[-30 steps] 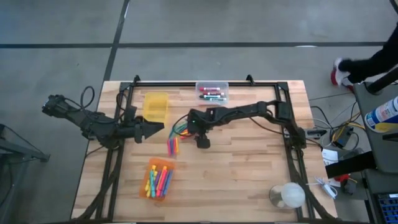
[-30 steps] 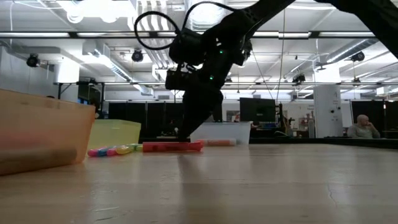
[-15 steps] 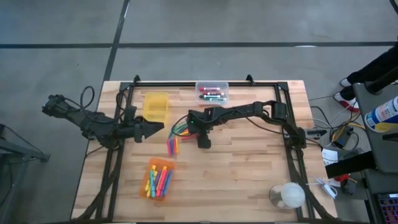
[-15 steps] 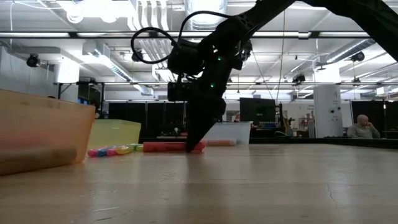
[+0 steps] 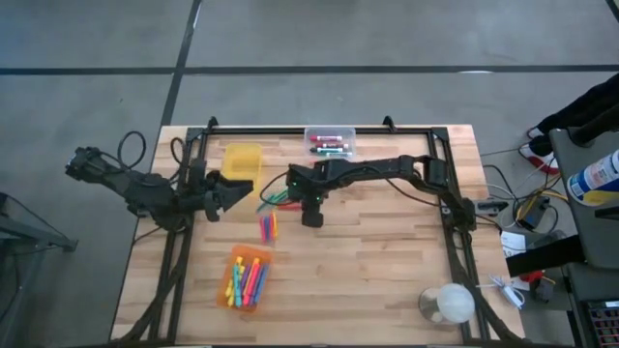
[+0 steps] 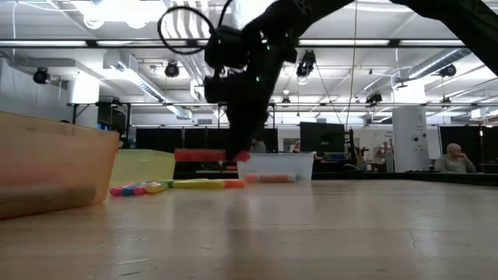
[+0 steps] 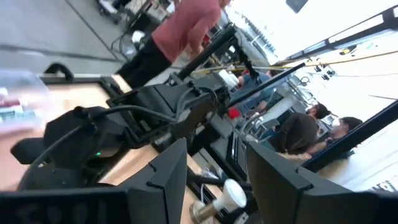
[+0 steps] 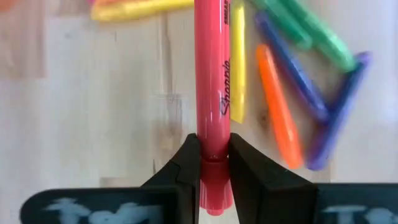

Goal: Pick & Place Markers
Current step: Put the red highlighter into the orange bin

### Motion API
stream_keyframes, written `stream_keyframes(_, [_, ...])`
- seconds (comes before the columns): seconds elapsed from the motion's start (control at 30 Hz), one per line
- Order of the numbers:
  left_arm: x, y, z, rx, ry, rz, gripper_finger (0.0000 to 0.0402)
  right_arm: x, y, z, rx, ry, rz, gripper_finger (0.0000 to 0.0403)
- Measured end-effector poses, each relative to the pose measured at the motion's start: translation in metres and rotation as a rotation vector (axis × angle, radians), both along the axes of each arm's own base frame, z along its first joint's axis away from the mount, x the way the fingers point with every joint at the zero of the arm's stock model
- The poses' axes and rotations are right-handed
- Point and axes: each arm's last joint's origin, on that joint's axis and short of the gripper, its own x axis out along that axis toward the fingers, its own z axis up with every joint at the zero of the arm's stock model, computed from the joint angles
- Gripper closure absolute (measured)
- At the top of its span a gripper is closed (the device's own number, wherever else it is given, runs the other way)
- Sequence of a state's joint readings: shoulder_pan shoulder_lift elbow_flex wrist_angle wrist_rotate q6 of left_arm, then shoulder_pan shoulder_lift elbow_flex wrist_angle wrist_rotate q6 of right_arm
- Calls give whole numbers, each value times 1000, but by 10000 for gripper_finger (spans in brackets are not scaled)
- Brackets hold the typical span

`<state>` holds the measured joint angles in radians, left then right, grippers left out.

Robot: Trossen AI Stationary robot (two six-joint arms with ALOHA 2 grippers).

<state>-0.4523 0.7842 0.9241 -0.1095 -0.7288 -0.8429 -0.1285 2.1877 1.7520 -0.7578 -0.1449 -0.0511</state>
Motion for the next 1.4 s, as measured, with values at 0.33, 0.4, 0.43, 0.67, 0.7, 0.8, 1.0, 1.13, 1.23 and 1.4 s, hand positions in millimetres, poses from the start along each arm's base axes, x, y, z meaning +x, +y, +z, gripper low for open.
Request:
stream_keyframes(0.33, [-6, 4, 16, 334, -27, 78, 243, 8, 20, 99, 48, -208, 16, 352])
stream_keyframes(0.4, [-8, 5, 21, 393, -43, 94, 243, 7, 24, 125, 58, -280, -1, 352])
stream_keyframes(0.43, [-9, 6, 23, 421, -52, 103, 243, 6, 26, 136, 64, -311, -10, 352])
stream_keyframes(0.67, [-20, 11, 34, 542, -86, 161, 243, -7, 43, 205, 88, -510, -35, 351])
stream_keyframes(0.7, [-21, 12, 34, 550, -83, 173, 243, -8, 45, 210, 78, -527, -37, 351])
stream_keyframes(0.8, [-25, 14, 36, 552, -92, 181, 243, -12, 48, 228, 46, -585, -41, 351])
stream_keyframes(1.0, [-23, 13, 35, 552, -82, 187, 243, -18, 47, 250, 26, -686, -54, 351])
stream_keyframes(1.13, [-18, 12, 32, 548, -39, 227, 243, -17, 47, 252, 23, -705, -49, 350])
stream_keyframes(1.23, [-16, 10, 31, 546, -34, 228, 243, -16, 47, 254, 23, -729, -50, 350])
stream_keyframes(1.4, [-11, 8, 29, 543, -24, 226, 243, -15, 47, 256, 23, -754, -46, 350])
